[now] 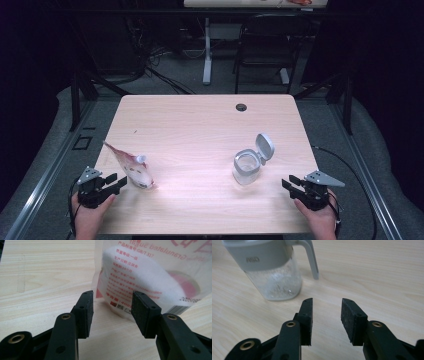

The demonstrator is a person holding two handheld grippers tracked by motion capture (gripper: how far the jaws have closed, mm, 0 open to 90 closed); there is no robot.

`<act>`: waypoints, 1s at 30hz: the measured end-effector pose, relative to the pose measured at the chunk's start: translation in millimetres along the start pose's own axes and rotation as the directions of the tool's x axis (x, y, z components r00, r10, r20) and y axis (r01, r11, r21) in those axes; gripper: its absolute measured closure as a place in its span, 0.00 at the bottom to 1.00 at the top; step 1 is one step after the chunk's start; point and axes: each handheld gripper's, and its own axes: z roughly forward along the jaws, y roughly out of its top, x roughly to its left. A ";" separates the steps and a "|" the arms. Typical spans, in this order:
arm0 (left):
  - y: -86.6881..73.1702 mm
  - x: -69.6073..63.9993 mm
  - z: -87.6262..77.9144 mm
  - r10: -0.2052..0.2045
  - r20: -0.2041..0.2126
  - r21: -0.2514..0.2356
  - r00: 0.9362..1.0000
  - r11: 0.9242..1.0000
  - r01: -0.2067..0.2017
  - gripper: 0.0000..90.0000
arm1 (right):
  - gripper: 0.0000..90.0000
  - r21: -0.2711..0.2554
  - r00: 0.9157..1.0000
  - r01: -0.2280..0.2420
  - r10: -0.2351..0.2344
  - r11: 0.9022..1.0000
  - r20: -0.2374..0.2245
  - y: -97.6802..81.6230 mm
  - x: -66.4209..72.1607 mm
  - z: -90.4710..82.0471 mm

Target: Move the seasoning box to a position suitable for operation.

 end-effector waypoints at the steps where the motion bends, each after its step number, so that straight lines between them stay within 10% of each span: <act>1: 0.8 -0.2 1.0 0.006 0.005 0.011 1.000 1.000 -0.006 0.59 | 0.69 0.013 1.000 -0.018 0.018 1.000 -0.012 -1.5 -3.1 0.5; 11: 1.5 1.2 0.4 -0.004 -0.016 -0.006 1.000 1.000 0.004 0.60 | 0.65 -0.082 0.997 -0.075 0.076 0.994 0.008 27.9 -7.0 -10.0; 23: -2.4 -1.9 -2.8 -0.022 0.015 -0.006 1.000 1.000 0.022 0.55 | 0.68 -0.085 0.996 0.084 -0.080 0.993 0.047 36.4 1.0 23.5; 30: -7.9 -7.9 -9.8 -0.024 0.021 -0.010 0.999 1.000 0.024 0.54 | 0.74 -0.103 0.997 0.067 -0.070 0.992 -0.024 42.6 0.2 36.7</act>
